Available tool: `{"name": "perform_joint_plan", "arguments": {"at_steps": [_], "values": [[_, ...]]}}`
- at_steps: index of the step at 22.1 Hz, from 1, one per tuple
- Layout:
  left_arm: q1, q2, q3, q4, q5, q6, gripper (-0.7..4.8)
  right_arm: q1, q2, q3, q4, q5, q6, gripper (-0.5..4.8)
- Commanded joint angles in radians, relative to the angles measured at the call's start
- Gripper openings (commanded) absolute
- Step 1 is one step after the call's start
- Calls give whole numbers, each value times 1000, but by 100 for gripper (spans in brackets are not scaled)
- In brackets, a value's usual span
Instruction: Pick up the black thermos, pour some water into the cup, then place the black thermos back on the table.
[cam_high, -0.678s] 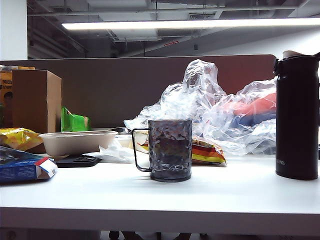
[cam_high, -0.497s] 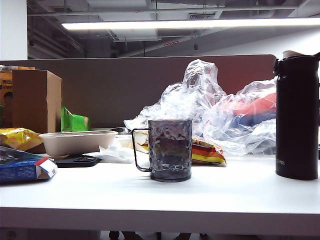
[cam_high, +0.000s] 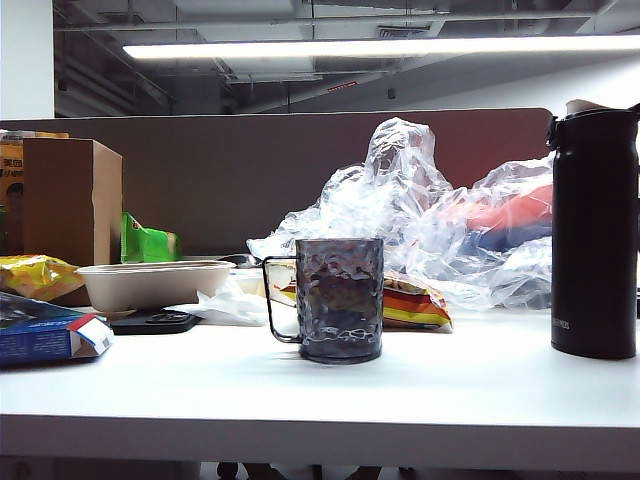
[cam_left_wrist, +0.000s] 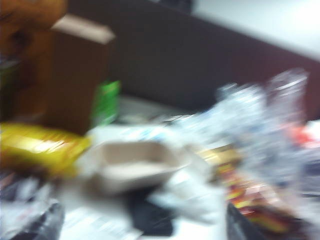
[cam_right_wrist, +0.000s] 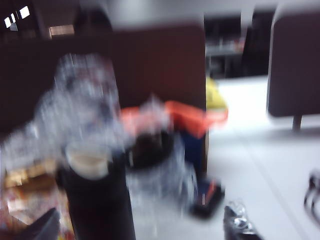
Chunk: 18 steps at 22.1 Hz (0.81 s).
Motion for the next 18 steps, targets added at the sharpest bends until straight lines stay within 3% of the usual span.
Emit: {"name": "perform_joint_plan", "arguments": {"at_steps": [1,6,12,15,18], "values": [[1,11,64,19,198,-7,479,0,52,121,-8,-51,-104,479],[0,129,180,130,223,-50,479,-1,235,370,-34,-51,-115,479],[-53,375,344,163,222,-29,479,-2,378,496,3,-61,-114,479],[-148,586,482,178,221,33,479,-1,447,497,92,-70,-113,479],[-240,702,553,186,218,74,479,-1,489,496,32,-71,-113,479]]}}
